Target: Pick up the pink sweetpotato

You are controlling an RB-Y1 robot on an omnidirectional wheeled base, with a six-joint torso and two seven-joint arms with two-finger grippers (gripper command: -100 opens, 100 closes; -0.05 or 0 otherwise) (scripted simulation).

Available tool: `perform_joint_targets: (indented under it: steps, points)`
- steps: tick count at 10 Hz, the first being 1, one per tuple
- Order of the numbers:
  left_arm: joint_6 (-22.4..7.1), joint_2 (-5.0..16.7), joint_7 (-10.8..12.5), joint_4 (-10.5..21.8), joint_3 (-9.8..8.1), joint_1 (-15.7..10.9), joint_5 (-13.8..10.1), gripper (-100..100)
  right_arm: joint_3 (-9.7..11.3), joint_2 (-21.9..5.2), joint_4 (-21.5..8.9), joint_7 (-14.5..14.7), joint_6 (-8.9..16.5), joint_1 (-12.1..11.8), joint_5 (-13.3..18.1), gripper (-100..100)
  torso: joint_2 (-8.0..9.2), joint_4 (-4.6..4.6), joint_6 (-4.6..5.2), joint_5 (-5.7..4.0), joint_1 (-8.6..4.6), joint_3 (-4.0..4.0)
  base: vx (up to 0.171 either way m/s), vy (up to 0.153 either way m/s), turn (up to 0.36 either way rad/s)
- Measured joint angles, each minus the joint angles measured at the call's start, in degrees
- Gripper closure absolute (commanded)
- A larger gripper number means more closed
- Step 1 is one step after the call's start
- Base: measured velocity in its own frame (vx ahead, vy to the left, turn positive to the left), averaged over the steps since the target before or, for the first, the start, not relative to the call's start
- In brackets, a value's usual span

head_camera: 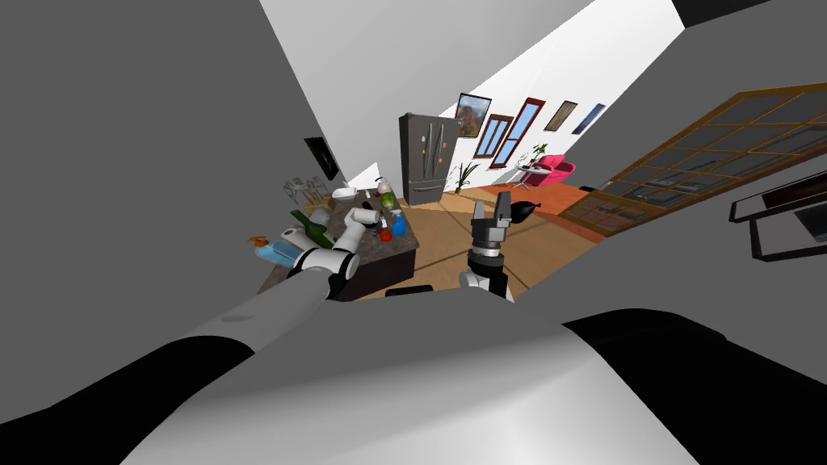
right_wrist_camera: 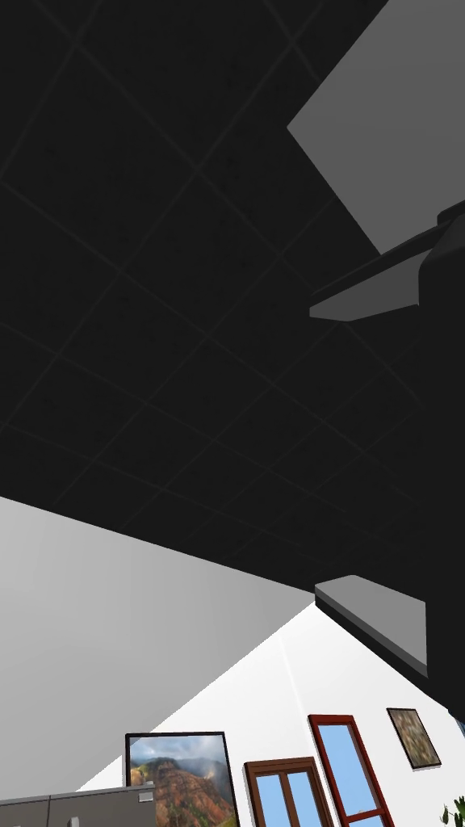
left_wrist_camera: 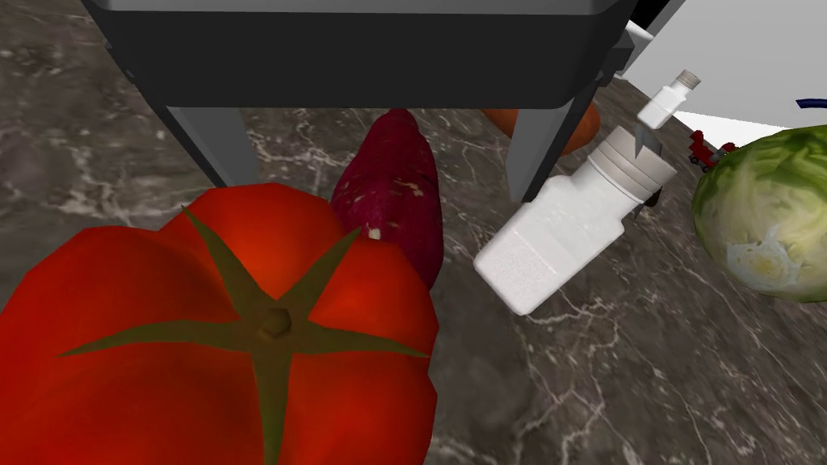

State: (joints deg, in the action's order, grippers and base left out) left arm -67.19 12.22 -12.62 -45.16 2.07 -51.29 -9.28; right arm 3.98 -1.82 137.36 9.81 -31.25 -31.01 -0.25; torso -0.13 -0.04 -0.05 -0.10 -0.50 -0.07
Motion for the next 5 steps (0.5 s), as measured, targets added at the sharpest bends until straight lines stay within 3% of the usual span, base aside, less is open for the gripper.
perform_joint_targets:
  steps: [5]
  points:
    - [1.8,1.1,-6.9,2.2,-3.58,0.1,-0.9,-100,0.0,0.0,0.0,0.0,0.0,0.0,0.0,0,0.01,0.0,0.02,0.04,0.2,0.0,0.026,-0.08,0.085]
